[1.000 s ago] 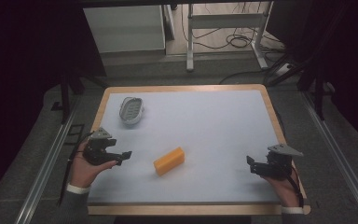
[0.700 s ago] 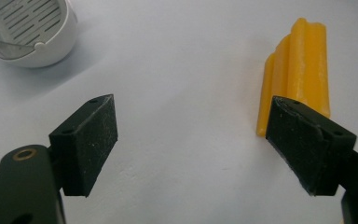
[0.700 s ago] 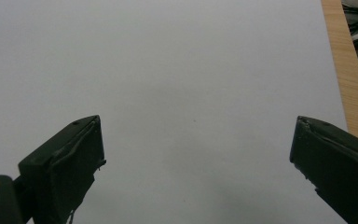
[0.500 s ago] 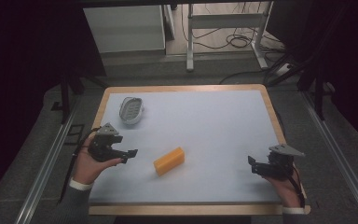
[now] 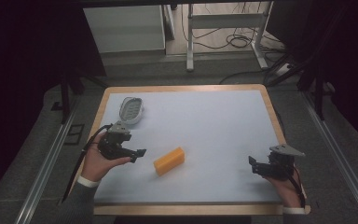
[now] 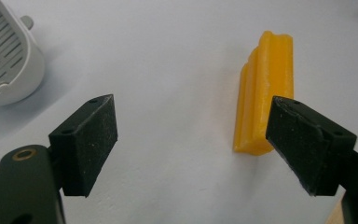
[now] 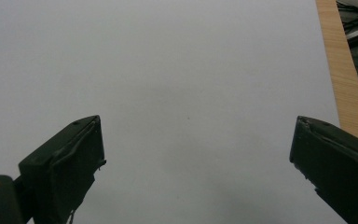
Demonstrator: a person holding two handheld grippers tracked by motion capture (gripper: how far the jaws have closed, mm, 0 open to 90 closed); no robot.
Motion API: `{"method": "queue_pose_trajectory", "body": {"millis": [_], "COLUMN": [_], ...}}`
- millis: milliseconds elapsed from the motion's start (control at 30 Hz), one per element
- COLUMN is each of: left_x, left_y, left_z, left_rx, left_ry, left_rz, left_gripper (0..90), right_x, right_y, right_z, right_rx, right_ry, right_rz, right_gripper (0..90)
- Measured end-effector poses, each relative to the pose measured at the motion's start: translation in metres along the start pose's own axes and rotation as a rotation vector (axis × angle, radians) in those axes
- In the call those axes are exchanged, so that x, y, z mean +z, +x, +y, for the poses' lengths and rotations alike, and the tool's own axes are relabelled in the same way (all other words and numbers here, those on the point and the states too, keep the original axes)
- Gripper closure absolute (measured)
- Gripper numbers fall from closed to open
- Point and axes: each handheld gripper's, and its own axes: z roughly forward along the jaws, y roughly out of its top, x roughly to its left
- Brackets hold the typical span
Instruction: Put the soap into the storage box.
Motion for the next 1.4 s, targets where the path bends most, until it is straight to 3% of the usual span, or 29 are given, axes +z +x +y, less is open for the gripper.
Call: {"method": "queue_pose_trajectory", "body": {"millis": [933, 1400], "left_x": [0.033, 0.062], "left_y": [-0.030, -0.049], "left_z": [0.023, 0.027], "left_rx": [0.071, 0.085], "left_ry": [0.069, 0.124], "left_rz": [-0.068, -0.105], "left_gripper": [17.1, 18.7], "right_x": [0.002, 0.004], "right_y": [-0.003, -0.003], "right_z": [-0.002, -0.003], "right_rx": [0.011, 0.013], "right_ry": [0.015, 0.018], "right_rz": [-0.007, -0.004], "right_gripper": [2.9, 2.9]}}
